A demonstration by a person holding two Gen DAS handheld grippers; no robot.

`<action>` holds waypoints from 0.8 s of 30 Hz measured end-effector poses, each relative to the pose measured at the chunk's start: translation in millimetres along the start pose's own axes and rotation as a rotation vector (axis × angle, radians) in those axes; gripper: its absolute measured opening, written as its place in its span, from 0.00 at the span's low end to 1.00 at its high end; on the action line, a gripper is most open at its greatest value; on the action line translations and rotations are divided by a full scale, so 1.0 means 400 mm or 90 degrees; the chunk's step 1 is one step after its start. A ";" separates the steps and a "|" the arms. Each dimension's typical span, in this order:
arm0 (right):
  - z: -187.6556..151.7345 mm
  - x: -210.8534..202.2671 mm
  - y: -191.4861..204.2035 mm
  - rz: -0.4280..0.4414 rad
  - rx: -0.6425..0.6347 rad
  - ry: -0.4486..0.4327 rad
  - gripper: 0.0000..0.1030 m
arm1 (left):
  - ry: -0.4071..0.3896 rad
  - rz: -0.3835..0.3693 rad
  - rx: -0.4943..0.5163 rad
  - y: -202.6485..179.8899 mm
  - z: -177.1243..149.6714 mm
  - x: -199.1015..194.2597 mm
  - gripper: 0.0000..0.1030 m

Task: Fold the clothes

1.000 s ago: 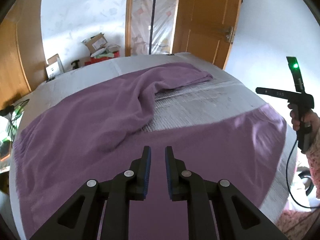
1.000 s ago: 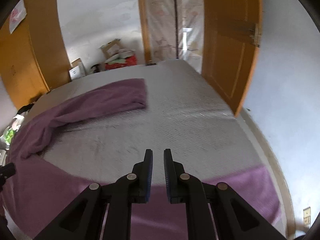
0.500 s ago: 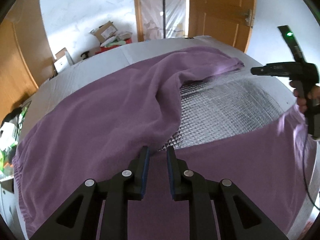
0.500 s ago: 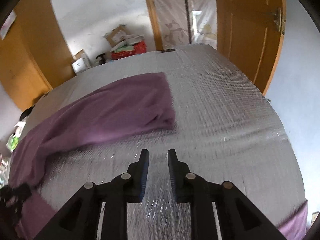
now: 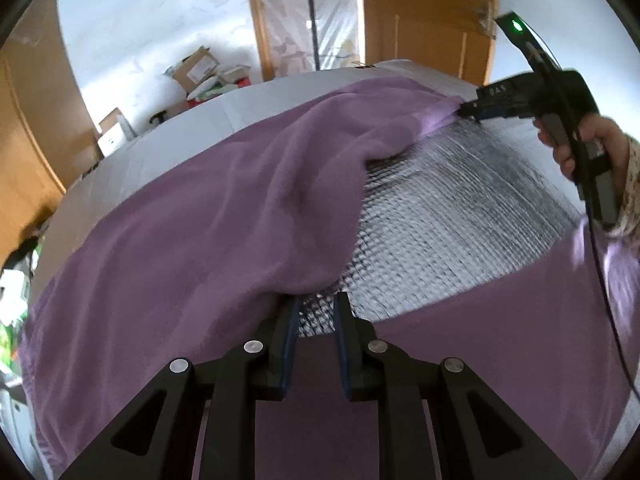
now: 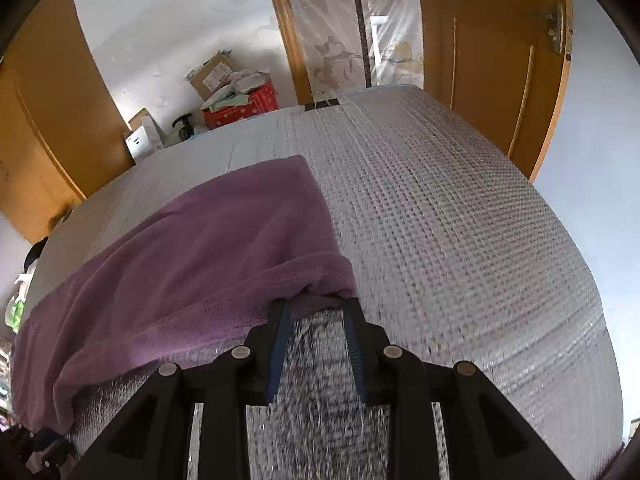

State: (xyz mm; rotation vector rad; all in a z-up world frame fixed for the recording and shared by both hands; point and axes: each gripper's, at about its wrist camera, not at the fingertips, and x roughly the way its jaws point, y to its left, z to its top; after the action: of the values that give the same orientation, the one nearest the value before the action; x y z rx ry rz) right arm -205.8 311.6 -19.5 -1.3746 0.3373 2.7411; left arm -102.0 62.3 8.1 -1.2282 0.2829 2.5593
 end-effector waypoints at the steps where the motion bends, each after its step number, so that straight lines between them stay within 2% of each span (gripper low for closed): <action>1: 0.002 0.005 0.001 -0.001 -0.001 0.001 0.27 | 0.001 -0.001 -0.008 0.003 0.001 0.002 0.17; 4: 0.009 0.010 0.005 0.000 -0.004 -0.004 0.28 | -0.001 -0.002 -0.023 0.006 0.003 0.006 0.17; 5: 0.010 0.010 0.007 0.002 -0.007 -0.007 0.27 | -0.003 0.000 -0.027 0.005 0.002 0.005 0.15; 6: 0.010 0.008 0.008 0.003 -0.010 -0.011 0.25 | -0.003 0.002 -0.032 0.005 -0.001 0.003 0.09; 8: 0.010 0.006 0.010 0.008 -0.014 -0.014 0.06 | -0.006 -0.007 -0.046 0.008 -0.004 -0.003 0.05; 9: 0.011 0.004 0.011 0.009 -0.014 -0.013 0.03 | -0.008 -0.014 -0.057 0.014 -0.004 -0.007 0.05; 13: 0.016 -0.007 0.015 0.017 -0.013 -0.026 0.00 | -0.019 -0.027 -0.092 0.040 -0.007 -0.019 0.04; 21: 0.014 -0.095 -0.003 0.016 -0.010 -0.096 0.00 | -0.055 -0.027 -0.128 0.080 -0.017 -0.065 0.03; 24: 0.013 -0.099 -0.008 0.018 -0.034 -0.092 0.01 | -0.057 -0.001 -0.125 0.078 -0.012 -0.072 0.03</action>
State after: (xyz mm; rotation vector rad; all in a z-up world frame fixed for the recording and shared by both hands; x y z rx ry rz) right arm -185.5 317.6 14.6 -1.1829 0.2786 2.8713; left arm -91.9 26.8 29.2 -1.1722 0.0108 2.6839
